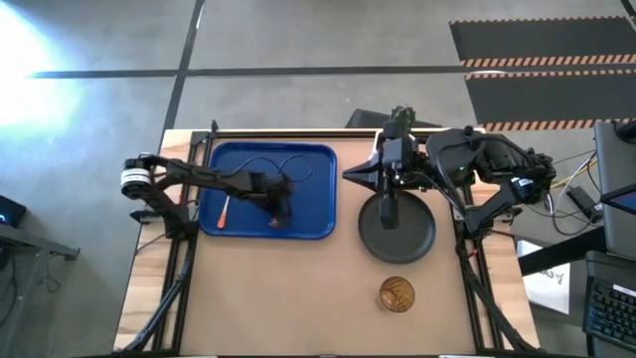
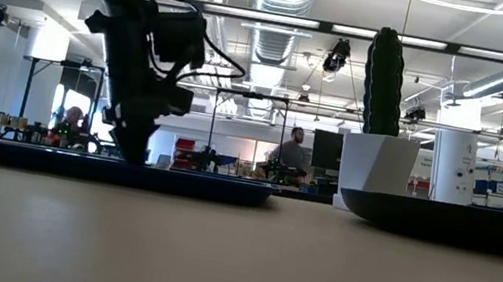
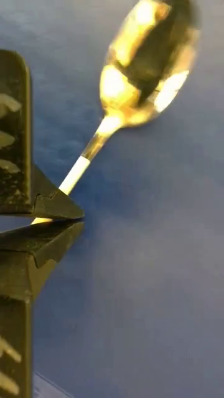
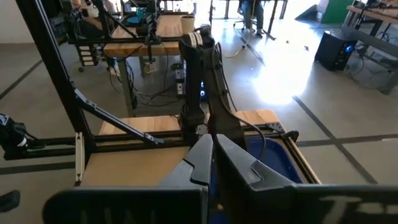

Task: Pick and place plate/cup/fork/spoon on tray
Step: Put the orange spoon on the blue tray on the right of the orange fork

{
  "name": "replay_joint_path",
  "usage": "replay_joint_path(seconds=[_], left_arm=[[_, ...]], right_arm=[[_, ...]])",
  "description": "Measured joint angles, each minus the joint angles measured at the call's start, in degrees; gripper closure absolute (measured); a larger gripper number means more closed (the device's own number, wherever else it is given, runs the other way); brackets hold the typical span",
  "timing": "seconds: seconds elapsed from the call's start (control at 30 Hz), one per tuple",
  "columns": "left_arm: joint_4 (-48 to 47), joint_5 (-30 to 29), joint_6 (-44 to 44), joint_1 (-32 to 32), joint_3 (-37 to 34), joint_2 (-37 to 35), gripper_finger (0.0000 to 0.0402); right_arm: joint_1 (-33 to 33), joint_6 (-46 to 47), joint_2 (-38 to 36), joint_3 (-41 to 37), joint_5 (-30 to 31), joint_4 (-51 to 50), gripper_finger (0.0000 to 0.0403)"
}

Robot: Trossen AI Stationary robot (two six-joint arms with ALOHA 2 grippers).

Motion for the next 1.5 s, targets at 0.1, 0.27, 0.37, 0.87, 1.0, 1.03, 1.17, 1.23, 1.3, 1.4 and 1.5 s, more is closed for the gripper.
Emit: replay_joint_path(seconds=[0.1, 0.27, 0.37, 0.87, 1.0, 1.03, 1.17, 1.23, 1.3, 1.4, 1.5], left_arm=[[-3.88, -1.71, -1.43, -0.04, -0.24, -1.66, 0.0402], [-11.35, -5.07, -3.05, 0.02, -0.47, -4.3, 0.0402], [-13.56, -5.85, -3.82, 0.02, -0.78, -5.18, 0.0402], [6.93, -0.28, 0.86, 3.63, 1.15, -3.9, 0.0402], [7.56, 0.1, 3.08, 4.45, 1.15, -0.9, 0.0402], [7.47, 0.11, 3.36, 4.55, 1.15, -0.35, 0.0402], [7.85, -0.43, 3.61, 4.94, 1.15, 1.26, 0.0402], [7.81, -1.48, 3.62, 5.5, 1.13, 1.62, 0.0402], [7.8, -2.58, 3.6, 6.02, 1.13, 1.78, 0.0402], [7.23, -3.72, 3.54, 6.8, 1.13, 1.76, 0.0402], [6.81, -4.68, 3.62, 7.66, 1.13, 1.56, 0.0402]], right_arm=[[0.0, 0.25, 0.0, 0.0, 0.0, -0.23, 0.0394], [0.0, 0.15, 0.0, -0.01, 0.0, -0.22, 0.0394], [0.0, 0.07, 0.0, -0.02, 0.0, -0.52, 0.0394], [0.0, 0.69, 0.02, -0.02, 0.01, -0.92, 0.0394], [0.0, 1.23, 0.02, -0.02, 0.0, -0.92, 0.0394], [0.0, 1.72, 0.02, -0.02, 0.02, -0.91, 0.0394], [0.0, 2.09, 0.02, -0.02, 0.02, -0.9, 0.0394], [0.0, 2.29, 0.02, -0.07, 0.02, -0.89, 0.0394], [0.0, 2.71, 0.02, -0.34, 0.04, -0.9, 0.0394], [0.0, 3.55, 0.04, -0.88, 0.04, -0.95, 0.0394], [0.0, 4.27, 0.04, -1.54, 0.04, -0.92, 0.0394]])
